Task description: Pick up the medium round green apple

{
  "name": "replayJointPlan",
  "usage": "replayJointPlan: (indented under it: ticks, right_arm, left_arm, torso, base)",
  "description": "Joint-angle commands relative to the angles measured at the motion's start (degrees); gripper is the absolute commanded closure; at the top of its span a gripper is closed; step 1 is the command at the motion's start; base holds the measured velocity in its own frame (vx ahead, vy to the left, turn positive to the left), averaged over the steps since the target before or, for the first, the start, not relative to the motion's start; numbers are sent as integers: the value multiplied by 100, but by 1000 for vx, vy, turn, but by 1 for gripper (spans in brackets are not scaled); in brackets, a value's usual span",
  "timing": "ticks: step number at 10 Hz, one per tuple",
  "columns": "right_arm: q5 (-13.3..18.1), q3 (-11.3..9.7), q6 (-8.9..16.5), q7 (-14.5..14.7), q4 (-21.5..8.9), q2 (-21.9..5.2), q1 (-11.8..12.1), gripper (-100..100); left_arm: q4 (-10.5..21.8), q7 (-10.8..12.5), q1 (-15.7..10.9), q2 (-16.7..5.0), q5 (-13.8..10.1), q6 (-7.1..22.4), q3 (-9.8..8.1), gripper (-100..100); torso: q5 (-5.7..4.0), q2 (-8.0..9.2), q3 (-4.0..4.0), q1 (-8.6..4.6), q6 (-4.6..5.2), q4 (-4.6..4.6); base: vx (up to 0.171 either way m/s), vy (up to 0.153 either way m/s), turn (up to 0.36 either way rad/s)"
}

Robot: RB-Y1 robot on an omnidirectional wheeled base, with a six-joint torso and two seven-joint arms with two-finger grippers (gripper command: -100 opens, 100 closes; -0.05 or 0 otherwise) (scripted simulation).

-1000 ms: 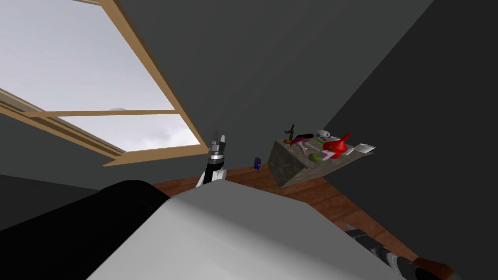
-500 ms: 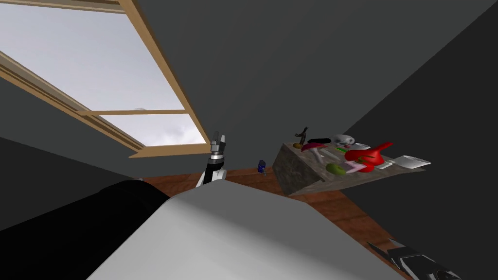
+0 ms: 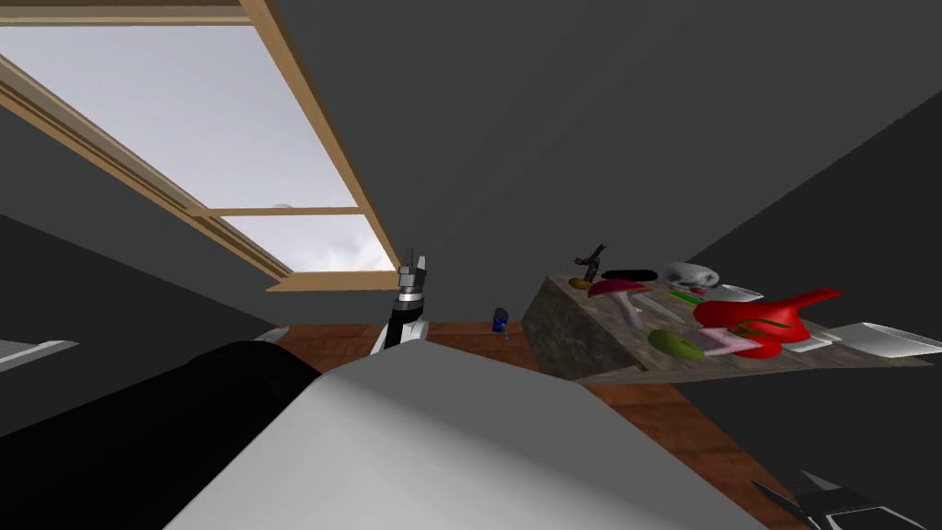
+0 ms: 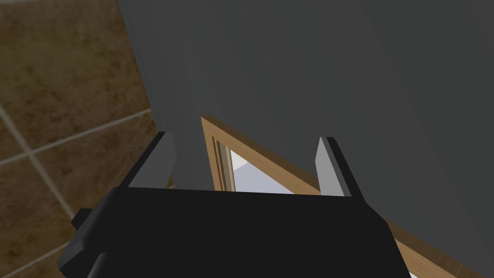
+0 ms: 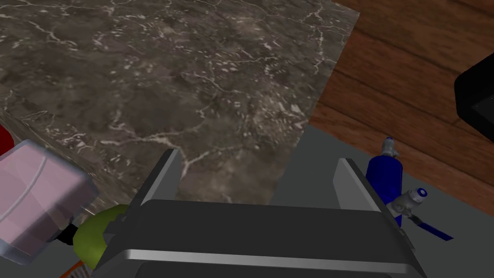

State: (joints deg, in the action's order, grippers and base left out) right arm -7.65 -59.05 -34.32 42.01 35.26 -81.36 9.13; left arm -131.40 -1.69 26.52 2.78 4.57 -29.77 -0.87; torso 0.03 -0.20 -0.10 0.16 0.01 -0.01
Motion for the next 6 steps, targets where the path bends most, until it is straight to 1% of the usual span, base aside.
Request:
replayJointPlan:
  ticks: [1,2,3,4,5,6]
  right_arm:
    - [-110,38,137,120,158,-194,117,-100]
    - [-124,-54,216,220,-29,-314,50,-100]
    - [-124,-54,216,220,-29,-314,50,-100]
    - [-124,-54,216,220,-29,-314,50,-100]
    - [-147,-198,349,382,-320,-491,-70,-100]
    - [-157,-248,400,443,-423,-547,-123,-100]
  left_arm:
    - [0,0,0,0,0,0,0,0]
    - [0,0,1,0,0,0,-1,0]
    - [0,0,0,0,0,0,0,0]
    - [0,0,1,0,0,0,-1,0]
    - [0,0,1,0,0,0,-1,0]
    - [0,0,0,0,0,0,0,0]
  torso:
    - [0,0,0,0,0,0]
    - [1,-1,-1,-2,7,-1]
    - [0,-8,-5,-5,1,-2]
    - [-2,-6,-5,-7,7,-2]
    - [-3,11,5,-7,10,1]
    - [4,-12,-7,12,-5,-2]
  base:
    - [86,23,141]
    - [104,14,233]
    - [95,7,99]
    - [41,6,-25]
    - [117,67,315]
    - [215,37,396]
